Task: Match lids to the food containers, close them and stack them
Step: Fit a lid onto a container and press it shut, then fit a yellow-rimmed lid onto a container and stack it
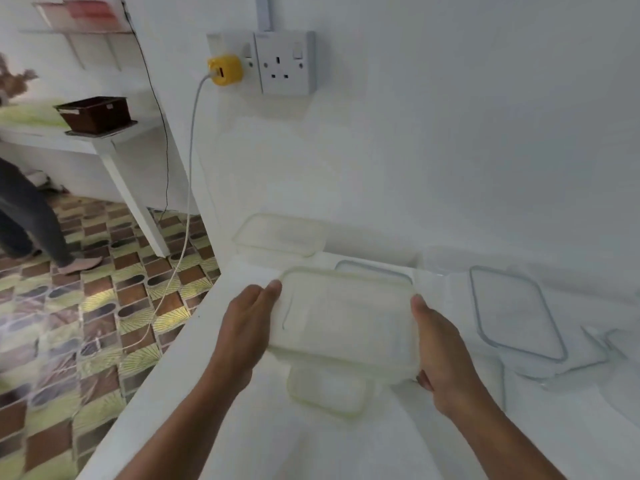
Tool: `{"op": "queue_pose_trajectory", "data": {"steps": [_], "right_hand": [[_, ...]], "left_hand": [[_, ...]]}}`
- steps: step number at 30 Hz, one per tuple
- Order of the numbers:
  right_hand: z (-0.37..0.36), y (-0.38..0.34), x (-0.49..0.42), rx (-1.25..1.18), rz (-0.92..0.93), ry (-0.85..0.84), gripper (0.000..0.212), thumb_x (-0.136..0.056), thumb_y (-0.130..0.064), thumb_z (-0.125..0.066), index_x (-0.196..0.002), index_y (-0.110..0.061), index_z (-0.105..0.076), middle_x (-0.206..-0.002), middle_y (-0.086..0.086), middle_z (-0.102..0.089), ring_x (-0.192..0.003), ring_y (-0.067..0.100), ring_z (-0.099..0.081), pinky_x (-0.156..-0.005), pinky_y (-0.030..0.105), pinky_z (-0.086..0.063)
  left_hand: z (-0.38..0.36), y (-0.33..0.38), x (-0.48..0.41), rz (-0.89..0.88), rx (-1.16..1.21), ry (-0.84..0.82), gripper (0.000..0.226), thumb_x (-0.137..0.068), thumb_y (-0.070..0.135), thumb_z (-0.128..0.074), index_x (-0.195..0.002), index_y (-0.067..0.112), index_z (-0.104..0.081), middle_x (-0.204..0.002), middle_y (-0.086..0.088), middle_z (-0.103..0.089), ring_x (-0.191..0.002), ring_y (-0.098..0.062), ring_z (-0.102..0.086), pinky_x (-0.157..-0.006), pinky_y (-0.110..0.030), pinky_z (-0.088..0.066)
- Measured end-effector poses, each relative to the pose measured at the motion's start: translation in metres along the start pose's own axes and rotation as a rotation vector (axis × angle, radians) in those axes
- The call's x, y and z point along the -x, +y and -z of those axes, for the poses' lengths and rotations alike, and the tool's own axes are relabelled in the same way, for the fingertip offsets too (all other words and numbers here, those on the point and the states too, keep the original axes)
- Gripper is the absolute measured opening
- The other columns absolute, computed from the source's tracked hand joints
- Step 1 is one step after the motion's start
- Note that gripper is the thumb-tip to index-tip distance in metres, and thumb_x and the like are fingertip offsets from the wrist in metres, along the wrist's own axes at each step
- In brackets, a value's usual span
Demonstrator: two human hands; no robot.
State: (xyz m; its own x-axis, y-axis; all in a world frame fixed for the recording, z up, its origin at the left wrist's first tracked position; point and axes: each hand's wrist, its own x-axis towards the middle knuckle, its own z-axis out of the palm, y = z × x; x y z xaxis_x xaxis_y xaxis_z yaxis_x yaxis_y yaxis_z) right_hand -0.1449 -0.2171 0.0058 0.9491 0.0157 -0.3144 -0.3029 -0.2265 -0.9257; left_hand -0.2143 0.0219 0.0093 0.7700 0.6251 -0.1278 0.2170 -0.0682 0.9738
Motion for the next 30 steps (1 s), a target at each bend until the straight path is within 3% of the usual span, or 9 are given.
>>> {"op": "queue_pose_trajectory", "data": {"steps": [2,5,10,18,24,27,30], "right_hand": [[-0.032,-0.022,-0.03,-0.01,0.031,-0.016,0.058,-0.084,-0.074,-0.042,-0.083,-0.019,-0.059,-0.064,-0.002,-0.047,-0.05,0.015,-0.041,-0.05,0.025,-0.028],[-0.078,-0.062,-0.071,-0.044,0.052,-0.027,0.049,-0.097,-0.062,-0.043,-0.081,-0.017,-0.056,-0.06,0.0,-0.044,-0.044,0.017,-0.04,-0.047,0.026,-0.031],[-0.133,-0.111,-0.117,-0.051,0.003,-0.044,0.047,-0.098,-0.057,-0.042,-0.091,-0.014,-0.06,-0.069,0.002,-0.047,-0.051,0.019,-0.042,-0.048,0.026,-0.032],[-0.176,-0.123,-0.167,-0.05,-0.057,-0.062,0.053,-0.097,-0.058,-0.041,-0.111,-0.013,-0.064,-0.077,0.001,-0.052,-0.046,0.016,-0.042,-0.039,0.019,-0.03],[-0.201,-0.104,-0.187,-0.032,-0.061,-0.032,0.057,-0.096,-0.064,-0.039,-0.091,-0.01,-0.059,-0.083,0.008,-0.056,-0.061,0.024,-0.052,-0.05,0.027,-0.039],[-0.208,-0.103,-0.196,-0.001,-0.031,0.02,0.068,-0.088,-0.07,-0.035,-0.102,-0.009,-0.063,-0.094,0.011,-0.059,-0.08,0.028,-0.056,-0.069,0.036,-0.044],[-0.208,-0.103,-0.198,-0.004,-0.034,0.012,0.071,-0.085,-0.071,-0.033,-0.105,-0.01,-0.064,-0.097,0.013,-0.061,-0.084,0.029,-0.059,-0.073,0.039,-0.044]], "left_hand": [[0.009,0.009,-0.042,-0.016,0.012,0.012,0.047,-0.095,0.055,-0.059,-0.084,0.009,-0.056,-0.078,-0.003,-0.051,-0.072,-0.022,-0.046,-0.062,-0.035,-0.031],[0.019,0.03,-0.104,-0.019,0.01,0.042,0.036,-0.098,0.046,-0.057,-0.087,0.011,-0.058,-0.08,-0.005,-0.049,-0.069,-0.02,-0.041,-0.059,-0.031,-0.028],[0.034,0.05,-0.192,0.016,-0.007,0.041,0.032,-0.096,0.045,-0.058,-0.091,0.014,-0.057,-0.073,-0.004,-0.042,-0.054,-0.017,-0.032,-0.05,-0.027,-0.023],[0.047,0.055,-0.258,0.065,-0.026,-0.048,0.027,-0.097,0.043,-0.057,-0.09,0.018,-0.049,-0.072,-0.003,-0.036,-0.056,-0.017,-0.028,-0.054,-0.029,-0.022],[0.046,0.037,-0.283,0.108,-0.064,-0.025,0.036,-0.098,0.046,-0.058,-0.082,0.015,-0.054,-0.072,-0.005,-0.043,-0.056,-0.018,-0.032,-0.055,-0.029,-0.026],[0.046,0.034,-0.291,0.116,-0.054,-0.041,0.037,-0.096,0.049,-0.061,-0.091,0.011,-0.061,-0.07,-0.005,-0.044,-0.054,-0.019,-0.032,-0.054,-0.028,-0.026],[0.045,0.034,-0.291,0.128,-0.035,-0.07,0.038,-0.093,0.052,-0.063,-0.096,0.014,-0.063,-0.069,-0.005,-0.041,-0.054,-0.019,-0.03,-0.053,-0.031,-0.026]]}}
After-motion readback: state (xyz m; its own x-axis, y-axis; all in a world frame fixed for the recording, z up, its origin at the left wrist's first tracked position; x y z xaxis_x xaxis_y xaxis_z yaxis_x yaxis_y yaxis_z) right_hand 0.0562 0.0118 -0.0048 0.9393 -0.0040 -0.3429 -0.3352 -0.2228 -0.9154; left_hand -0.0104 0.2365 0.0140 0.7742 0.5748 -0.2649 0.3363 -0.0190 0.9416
